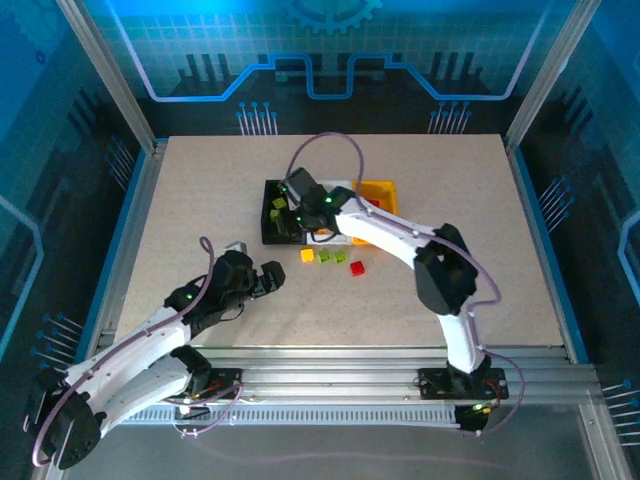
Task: Sort the legos into containers by color
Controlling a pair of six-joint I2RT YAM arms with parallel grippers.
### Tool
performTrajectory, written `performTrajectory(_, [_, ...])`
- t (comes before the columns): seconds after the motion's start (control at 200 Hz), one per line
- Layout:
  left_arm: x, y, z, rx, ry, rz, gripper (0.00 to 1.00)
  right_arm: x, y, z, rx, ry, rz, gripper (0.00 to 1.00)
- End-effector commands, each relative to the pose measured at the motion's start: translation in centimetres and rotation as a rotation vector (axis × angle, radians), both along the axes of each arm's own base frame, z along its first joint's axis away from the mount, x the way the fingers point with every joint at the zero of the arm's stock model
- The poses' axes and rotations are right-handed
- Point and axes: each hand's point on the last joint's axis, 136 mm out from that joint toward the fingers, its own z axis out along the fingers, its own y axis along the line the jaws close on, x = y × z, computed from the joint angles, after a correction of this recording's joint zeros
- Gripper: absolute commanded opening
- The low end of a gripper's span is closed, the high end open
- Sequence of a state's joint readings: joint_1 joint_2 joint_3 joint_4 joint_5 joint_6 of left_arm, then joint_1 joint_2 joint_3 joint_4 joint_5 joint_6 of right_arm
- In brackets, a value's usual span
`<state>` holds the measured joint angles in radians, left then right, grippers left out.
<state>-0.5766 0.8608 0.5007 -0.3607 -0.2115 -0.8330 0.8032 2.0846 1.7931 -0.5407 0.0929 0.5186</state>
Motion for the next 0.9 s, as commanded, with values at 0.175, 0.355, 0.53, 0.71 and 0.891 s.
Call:
performTrajectory(0.175, [-0.2,0.2,0.3,-0.015,-0.001,0.004,0.99,4.0,0.8,0.2,0.007,-0.029,-0.002,0.55])
performTrajectory(0.355, [-0.1,0.1,0.4,-0.022,-0.009,0.002,0.99,2.6,-1.2,3.1,0.038,-0.095,-0.013,0.68])
performTrajectory(0.53, [0.3,0.1,0.9,-0.016,-0.026,0.003,0.99,0.1,-4.0,4.3,0.045,-0.098,-0.043,0.71])
performTrajectory(0.71, [0.7,-0.3,1.2,-0.012,-0.029,-0.011,0.99,-3.2,-8.8,2.8,0.002,-0.038,-0.109,0.71])
performTrajectory(0.891, [1.1,-0.9,0.8,-0.015,-0.018,-0.023,0.99,-6.2,-13.9,-0.8,-0.1,0.052,-0.191,0.73])
